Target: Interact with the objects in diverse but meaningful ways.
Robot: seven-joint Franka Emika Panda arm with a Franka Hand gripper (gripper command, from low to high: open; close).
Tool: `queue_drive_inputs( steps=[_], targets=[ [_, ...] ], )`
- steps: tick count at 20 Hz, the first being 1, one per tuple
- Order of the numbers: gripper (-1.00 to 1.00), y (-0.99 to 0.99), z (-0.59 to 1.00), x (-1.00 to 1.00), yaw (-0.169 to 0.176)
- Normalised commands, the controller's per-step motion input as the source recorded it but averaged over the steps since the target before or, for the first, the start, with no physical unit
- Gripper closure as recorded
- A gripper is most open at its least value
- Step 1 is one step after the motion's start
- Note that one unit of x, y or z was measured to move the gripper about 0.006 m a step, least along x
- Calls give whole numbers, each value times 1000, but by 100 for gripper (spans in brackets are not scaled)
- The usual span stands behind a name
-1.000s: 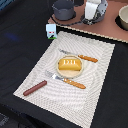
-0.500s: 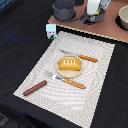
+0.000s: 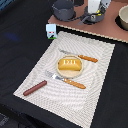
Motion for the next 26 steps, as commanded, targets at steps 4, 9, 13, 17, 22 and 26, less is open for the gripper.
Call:
queue_drive_inputs(
  steps=[4, 9, 13, 17, 22, 26],
  targets=[
    [-100, 67, -64, -23, 8],
    [-100, 149, -49, -77, 19],
    [-100, 141, -124, -60, 17],
    [-100, 113, -263, -56, 25],
    [-100, 82, -287, -35, 24],
    [-100, 81, -236, -23, 22]
  ],
)
